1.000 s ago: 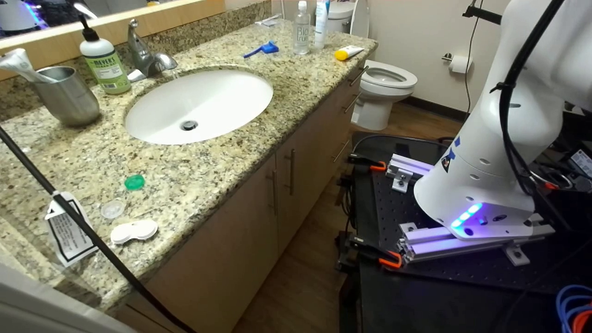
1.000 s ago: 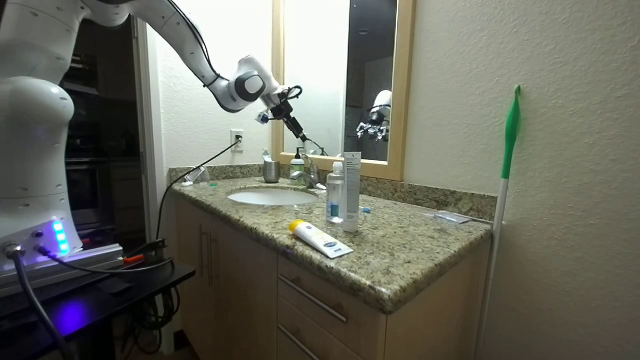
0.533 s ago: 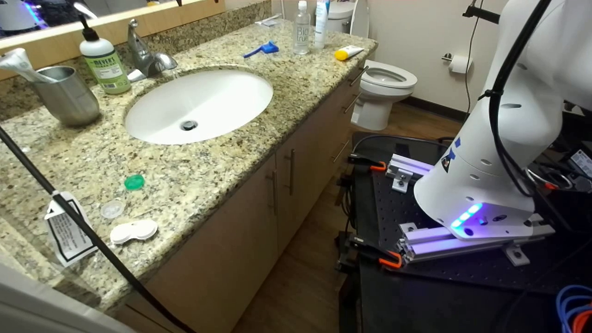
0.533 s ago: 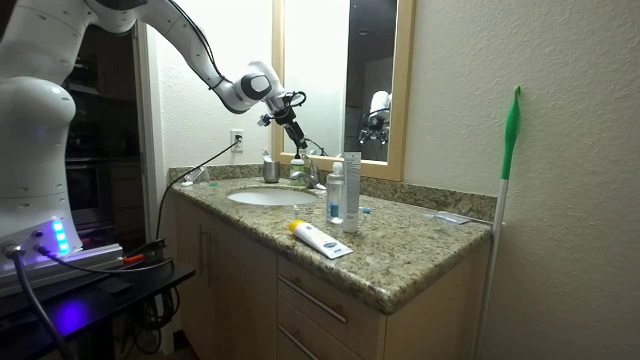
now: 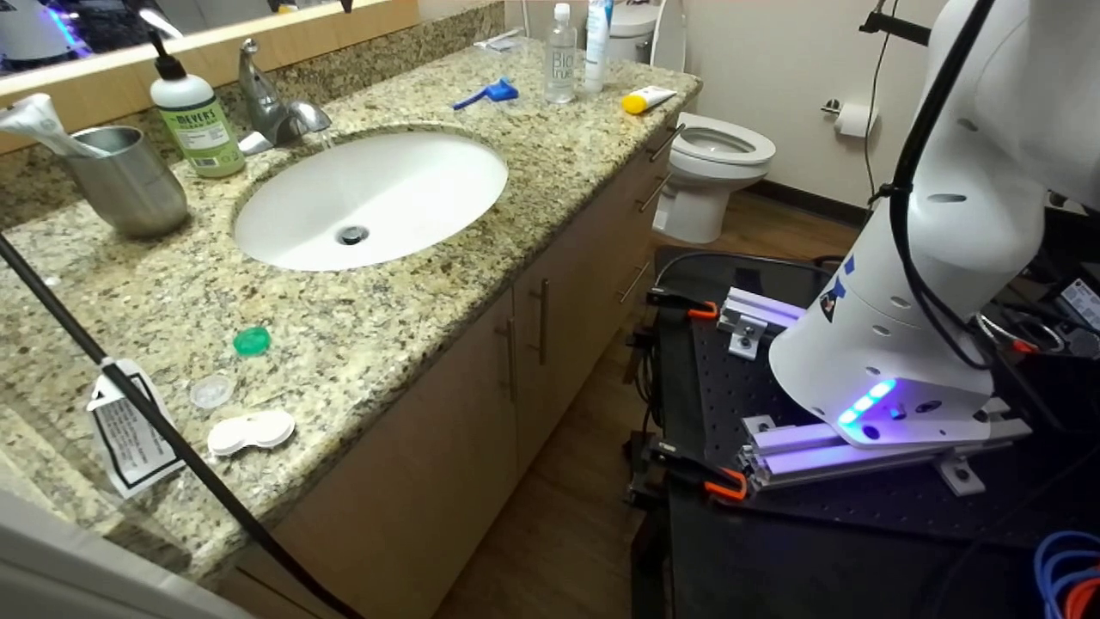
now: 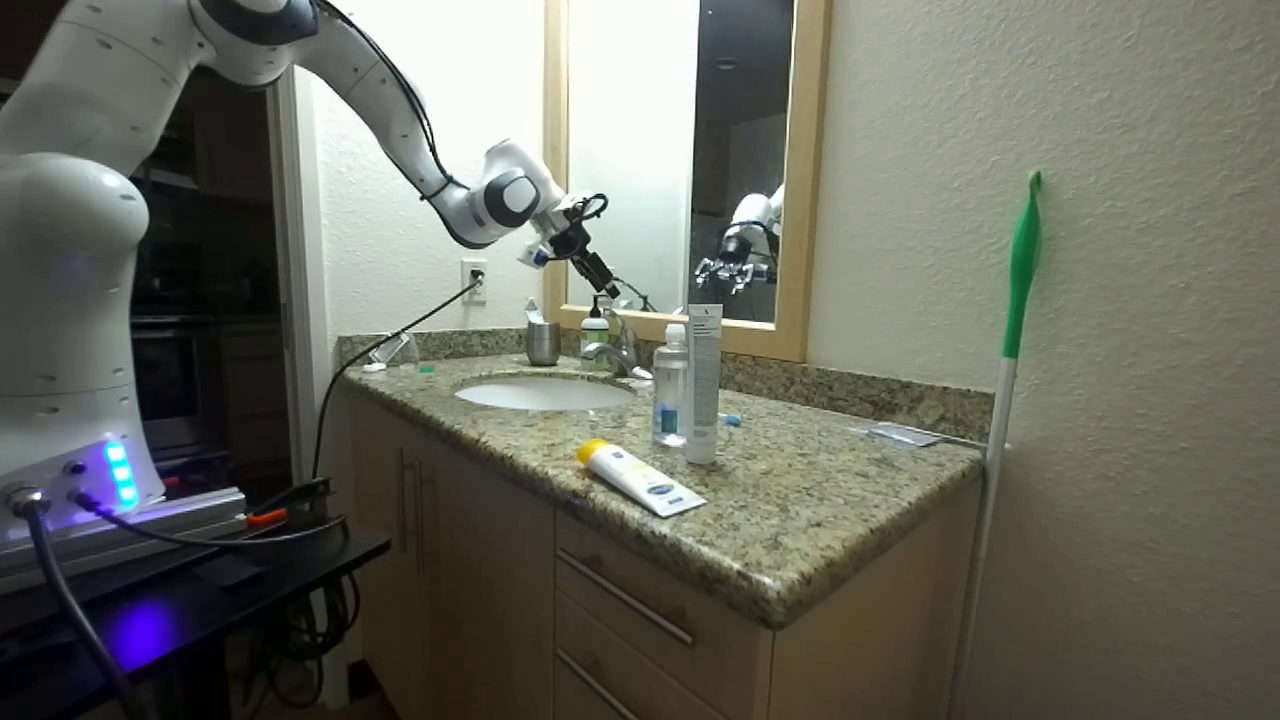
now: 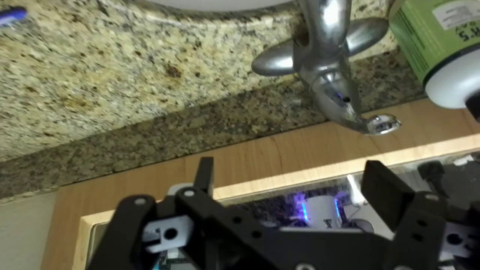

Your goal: Push the faucet handle downwards

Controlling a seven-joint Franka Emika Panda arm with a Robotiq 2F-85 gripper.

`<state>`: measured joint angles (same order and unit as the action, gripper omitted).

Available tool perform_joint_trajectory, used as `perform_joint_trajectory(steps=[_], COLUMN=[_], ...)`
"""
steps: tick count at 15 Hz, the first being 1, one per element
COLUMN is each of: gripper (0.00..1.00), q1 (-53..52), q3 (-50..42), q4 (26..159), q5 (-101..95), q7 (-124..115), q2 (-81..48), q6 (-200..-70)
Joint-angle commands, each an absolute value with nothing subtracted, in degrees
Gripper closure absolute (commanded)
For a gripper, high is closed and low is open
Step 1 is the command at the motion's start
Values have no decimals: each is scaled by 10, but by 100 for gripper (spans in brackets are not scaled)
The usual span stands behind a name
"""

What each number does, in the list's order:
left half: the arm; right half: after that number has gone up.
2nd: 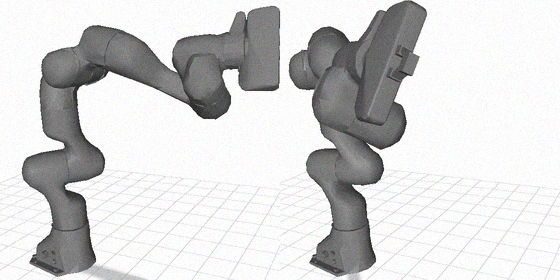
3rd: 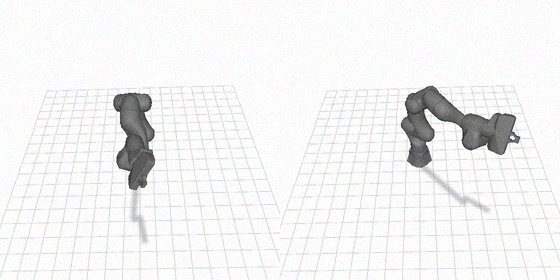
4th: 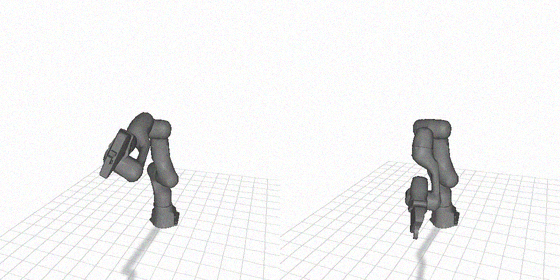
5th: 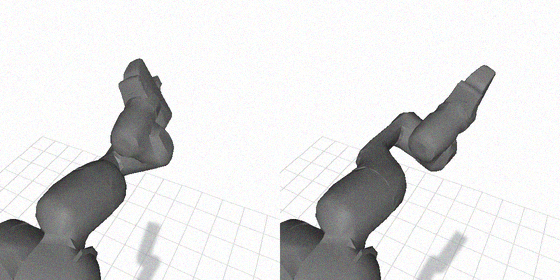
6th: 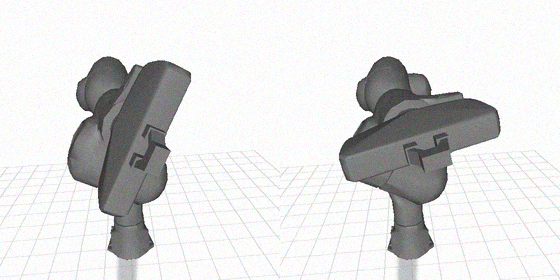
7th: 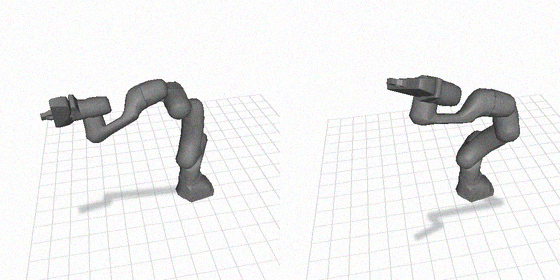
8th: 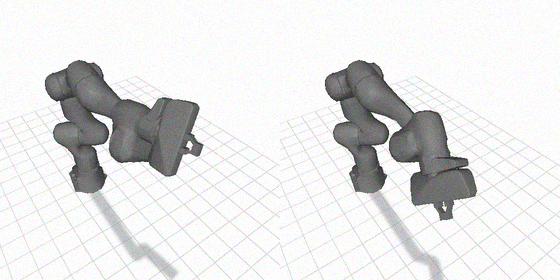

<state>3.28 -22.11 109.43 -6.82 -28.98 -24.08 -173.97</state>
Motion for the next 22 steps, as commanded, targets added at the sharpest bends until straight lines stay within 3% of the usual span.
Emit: perform_joint_trajectory(steps=[1,11,12,22], gripper=[0,0,0,0], q1=[33,6,16,2], q3=[-222,-246,-227,-264], q4=[1090,1003,1041,1010], q5=[-68,-49,-60,-50], q7=[-298,-345,-332,-340], q2=[-256,-395,-352,-396], q6=[-1769,-1911,-1881,-1897])
